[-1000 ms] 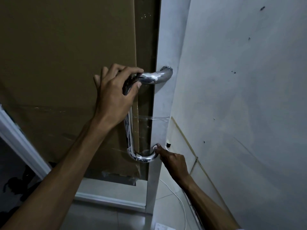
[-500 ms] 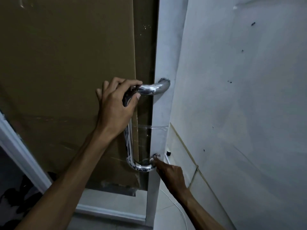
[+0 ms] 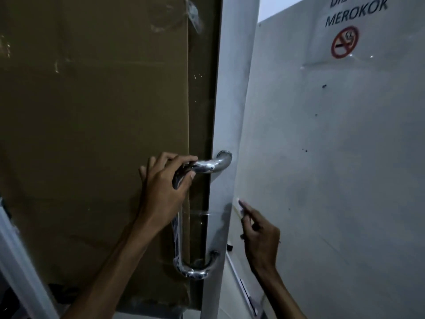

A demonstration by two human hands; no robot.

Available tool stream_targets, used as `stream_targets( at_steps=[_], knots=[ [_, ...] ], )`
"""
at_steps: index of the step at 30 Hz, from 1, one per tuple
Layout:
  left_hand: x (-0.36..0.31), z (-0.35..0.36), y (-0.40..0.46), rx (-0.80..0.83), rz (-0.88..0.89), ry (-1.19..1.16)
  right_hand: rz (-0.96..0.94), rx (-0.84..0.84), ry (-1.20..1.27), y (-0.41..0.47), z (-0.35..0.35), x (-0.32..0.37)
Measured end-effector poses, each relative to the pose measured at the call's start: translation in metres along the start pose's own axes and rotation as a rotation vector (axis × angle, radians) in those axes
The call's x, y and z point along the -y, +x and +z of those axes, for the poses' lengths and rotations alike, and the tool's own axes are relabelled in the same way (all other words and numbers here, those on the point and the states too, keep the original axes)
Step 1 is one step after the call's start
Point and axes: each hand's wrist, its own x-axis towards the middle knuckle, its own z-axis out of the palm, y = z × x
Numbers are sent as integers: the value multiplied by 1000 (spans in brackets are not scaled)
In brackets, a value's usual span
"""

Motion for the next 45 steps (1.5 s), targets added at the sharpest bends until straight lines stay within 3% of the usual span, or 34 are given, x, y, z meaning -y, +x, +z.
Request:
stream_targets(
  at_steps=[4, 8, 11, 14, 23, 28, 33, 41, 45],
  knots=[
    [1, -1, 2, 17, -14, -34, -209, -93, 113, 50, -12, 77],
    [5, -3, 6, 29, -76, -171, -443, 15, -72, 80, -8, 109],
    [11, -3, 10, 27, -103, -276, -402, 158, -261, 98, 0, 104],
    [19, -2, 12, 44, -120, -370, -410, 242, -220, 97, 5, 104],
    [34, 1, 23, 122, -107, -475, -424, 259, -253, 104, 3, 115],
    [39, 4, 28, 151, -75, -466, -364, 159, -305, 107, 0, 111],
    [44, 9, 30, 157, -55, -471, -424, 141, -236, 84, 11, 114],
    [48, 14, 32, 201, -83, -499, -431, -111, -216, 60, 35, 95],
    [47, 15, 32, 194, -70, -487, -329, -226, -151, 59, 45, 89]
  ],
)
